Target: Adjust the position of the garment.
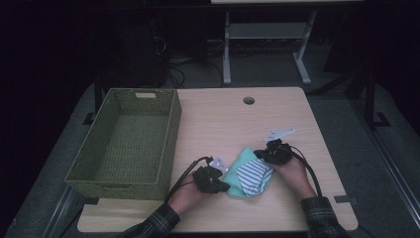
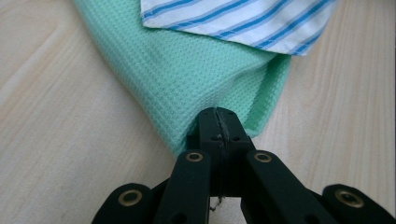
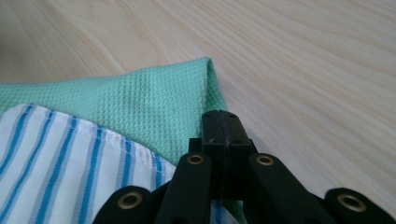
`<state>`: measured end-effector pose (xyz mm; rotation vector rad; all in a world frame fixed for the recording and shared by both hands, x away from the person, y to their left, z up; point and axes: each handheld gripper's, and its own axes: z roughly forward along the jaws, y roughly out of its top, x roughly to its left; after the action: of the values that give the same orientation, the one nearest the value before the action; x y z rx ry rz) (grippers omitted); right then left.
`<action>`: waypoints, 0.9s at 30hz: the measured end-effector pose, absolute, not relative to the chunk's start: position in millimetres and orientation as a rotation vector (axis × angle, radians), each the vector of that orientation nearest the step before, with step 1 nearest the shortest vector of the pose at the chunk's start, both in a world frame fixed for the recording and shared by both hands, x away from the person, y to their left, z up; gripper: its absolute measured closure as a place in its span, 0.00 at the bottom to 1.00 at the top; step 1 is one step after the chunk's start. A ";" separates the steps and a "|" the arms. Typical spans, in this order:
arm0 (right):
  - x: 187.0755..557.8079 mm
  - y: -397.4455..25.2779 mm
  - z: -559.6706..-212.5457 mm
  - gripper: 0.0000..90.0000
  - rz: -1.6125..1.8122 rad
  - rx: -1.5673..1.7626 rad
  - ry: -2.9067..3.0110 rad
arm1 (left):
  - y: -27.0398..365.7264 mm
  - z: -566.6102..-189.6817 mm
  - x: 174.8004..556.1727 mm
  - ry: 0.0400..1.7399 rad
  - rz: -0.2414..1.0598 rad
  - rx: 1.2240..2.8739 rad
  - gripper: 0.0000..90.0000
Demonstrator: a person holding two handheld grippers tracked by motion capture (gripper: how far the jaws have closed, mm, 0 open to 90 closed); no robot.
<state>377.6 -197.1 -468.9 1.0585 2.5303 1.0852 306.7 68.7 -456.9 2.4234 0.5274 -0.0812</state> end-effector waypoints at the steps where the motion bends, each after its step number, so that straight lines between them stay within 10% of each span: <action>1: 377.0 -198.0 -468.7 1.00 1.084 1.066 2.533 | 68.7 -456.6 307.4 0.532 -0.077 2.425 0.99; 27: 337.3 -255.8 -464.8 1.00 0.980 1.180 2.479 | 86.6 -450.3 318.3 0.611 0.045 2.411 0.71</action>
<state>337.3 -255.8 -464.8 1.1799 2.4788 0.9802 318.3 86.6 -450.3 2.4110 0.6110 0.0453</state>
